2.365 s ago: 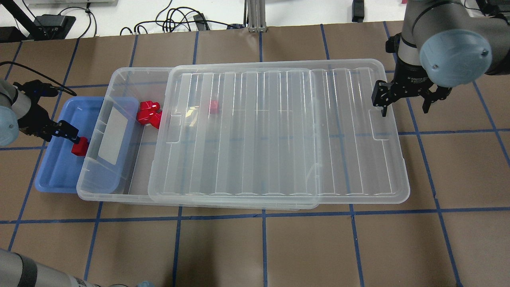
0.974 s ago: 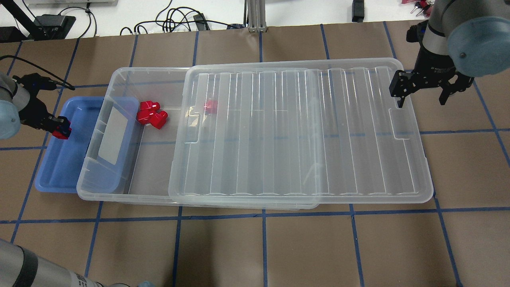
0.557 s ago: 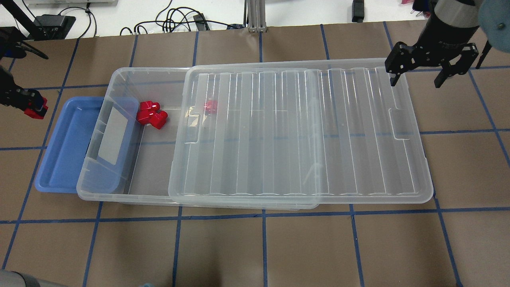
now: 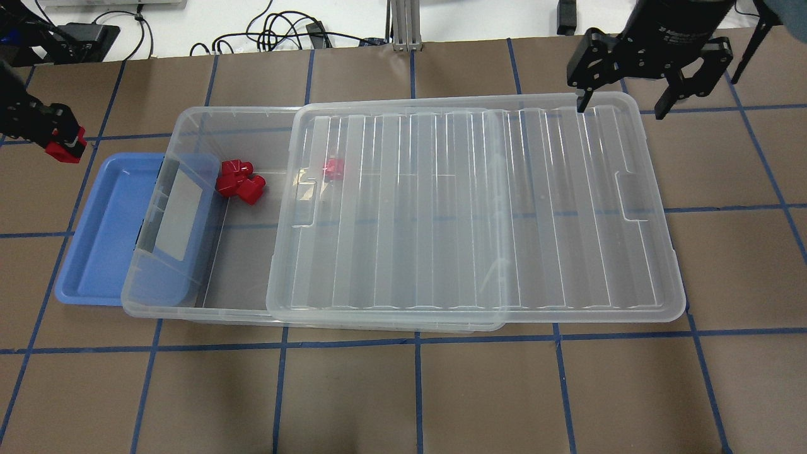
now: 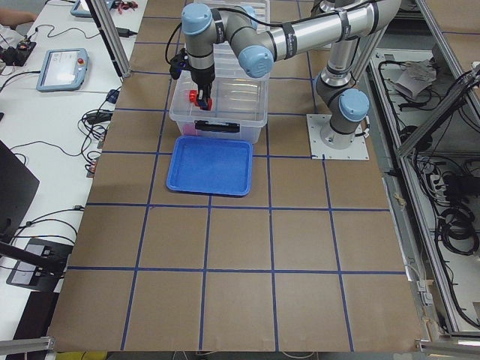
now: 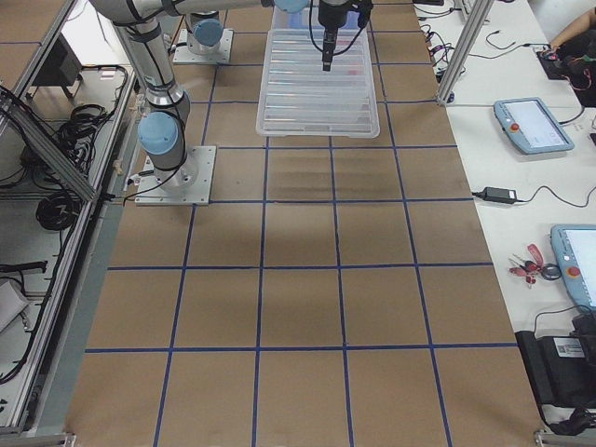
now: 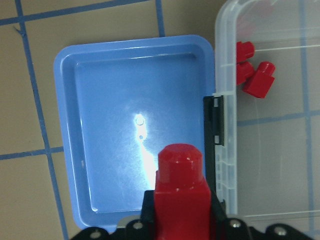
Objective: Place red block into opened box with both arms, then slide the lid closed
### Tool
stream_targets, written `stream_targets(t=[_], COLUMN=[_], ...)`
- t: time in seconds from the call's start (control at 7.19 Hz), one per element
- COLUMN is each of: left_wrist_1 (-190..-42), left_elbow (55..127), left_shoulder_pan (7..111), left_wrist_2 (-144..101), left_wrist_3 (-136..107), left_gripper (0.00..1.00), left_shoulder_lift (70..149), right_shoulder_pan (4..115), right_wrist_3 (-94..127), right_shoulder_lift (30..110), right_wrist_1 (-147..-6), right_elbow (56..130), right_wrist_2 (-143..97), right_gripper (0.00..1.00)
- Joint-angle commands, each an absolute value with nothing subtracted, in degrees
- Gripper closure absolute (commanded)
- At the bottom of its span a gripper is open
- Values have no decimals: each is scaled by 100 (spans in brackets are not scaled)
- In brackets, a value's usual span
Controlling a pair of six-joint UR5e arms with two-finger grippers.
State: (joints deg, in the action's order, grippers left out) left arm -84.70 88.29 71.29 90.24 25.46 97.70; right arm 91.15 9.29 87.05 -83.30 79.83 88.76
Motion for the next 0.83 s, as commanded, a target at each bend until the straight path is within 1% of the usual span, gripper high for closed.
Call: stream_targets(t=[0.0,0.14,0.42,0.56,0.7], left_wrist_1=[-8324,-7888,-6852,-6699,-6184], left_elbow=[9279,9551,10376,10841,11176], left_shoulder_pan=[7724,7856,7928,7928,7919], left_wrist_2=[9018,9018,9018,9026,9018], left_wrist_3=[1682,1566,1503,1529,1547], left_gripper=[100,100,100,100,100], left_shoulder_lift=[9860,9914,9949,9949,9958], right_shoulder_pan=[9176,9176,9176,9167,9167], right_wrist_3=[660,659,659,659,659], right_shoulder_lift=[8719,8719,8719,8719,8719], right_wrist_1=[-8341,-8341,-8341,-8341,-8341], right_elbow=[7989,8007,8007,8016,8024], right_wrist_2=[8833,8833,8885,8886,8886], right_gripper=[0,0,0,0,0])
